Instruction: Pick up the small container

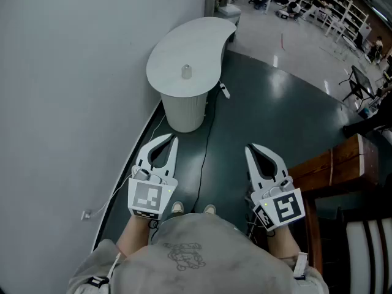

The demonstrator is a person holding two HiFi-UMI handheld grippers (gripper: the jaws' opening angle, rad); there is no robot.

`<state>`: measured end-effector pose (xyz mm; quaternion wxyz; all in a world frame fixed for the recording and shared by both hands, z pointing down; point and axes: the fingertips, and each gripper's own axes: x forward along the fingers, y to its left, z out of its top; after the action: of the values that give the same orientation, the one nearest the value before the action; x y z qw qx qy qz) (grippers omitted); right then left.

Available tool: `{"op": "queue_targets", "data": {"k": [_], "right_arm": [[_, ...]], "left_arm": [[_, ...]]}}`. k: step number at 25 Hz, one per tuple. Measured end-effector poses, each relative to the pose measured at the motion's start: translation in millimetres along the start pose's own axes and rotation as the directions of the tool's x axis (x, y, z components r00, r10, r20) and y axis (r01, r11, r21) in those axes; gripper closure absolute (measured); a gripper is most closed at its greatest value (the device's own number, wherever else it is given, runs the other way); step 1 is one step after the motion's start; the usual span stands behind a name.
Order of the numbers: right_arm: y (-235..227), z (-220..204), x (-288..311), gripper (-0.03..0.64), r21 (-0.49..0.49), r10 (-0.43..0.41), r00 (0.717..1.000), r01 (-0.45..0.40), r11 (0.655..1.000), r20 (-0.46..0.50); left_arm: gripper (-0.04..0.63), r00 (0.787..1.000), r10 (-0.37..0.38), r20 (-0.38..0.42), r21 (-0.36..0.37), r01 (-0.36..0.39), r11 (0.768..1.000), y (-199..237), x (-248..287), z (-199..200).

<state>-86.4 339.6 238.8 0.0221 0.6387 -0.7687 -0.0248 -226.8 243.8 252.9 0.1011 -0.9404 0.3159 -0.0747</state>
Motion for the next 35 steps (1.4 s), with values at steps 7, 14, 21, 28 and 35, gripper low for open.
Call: {"op": "queue_targets", "data": {"k": [7, 14, 21, 28, 35], "right_arm": [[-23, -9, -8, 0.586, 0.014, 0.017, 1.000, -0.017, 1.000, 0.005], [-51, -20, -14, 0.586, 0.038, 0.020, 1.000, -0.020, 0.999, 0.009], [-74, -30, -22, 0.585, 0.050, 0.031, 0.999, -0.032, 0.998, 0.016], [-82, -44, -23, 0.584, 0.070, 0.050, 0.999, -0.051, 0.996, 0.017], [-93, -57, -23, 0.584, 0.072, 0.041, 0.999, -0.042, 0.997, 0.018]], "left_arm": [[0.577, 1.000, 0.006, -0.004, -0.001, -0.006, 1.000, -19, 16, 4], [0.577, 1.000, 0.017, -0.024, 0.007, -0.017, 1.000, -37, 33, 3], [0.577, 0.999, 0.029, -0.026, 0.001, -0.029, 1.000, -56, 46, 6], [0.577, 0.998, 0.032, -0.044, 0.014, -0.031, 0.999, -65, 56, -2], [0.577, 0.999, 0.032, -0.022, 0.009, -0.032, 0.999, -69, 71, -9]]}}
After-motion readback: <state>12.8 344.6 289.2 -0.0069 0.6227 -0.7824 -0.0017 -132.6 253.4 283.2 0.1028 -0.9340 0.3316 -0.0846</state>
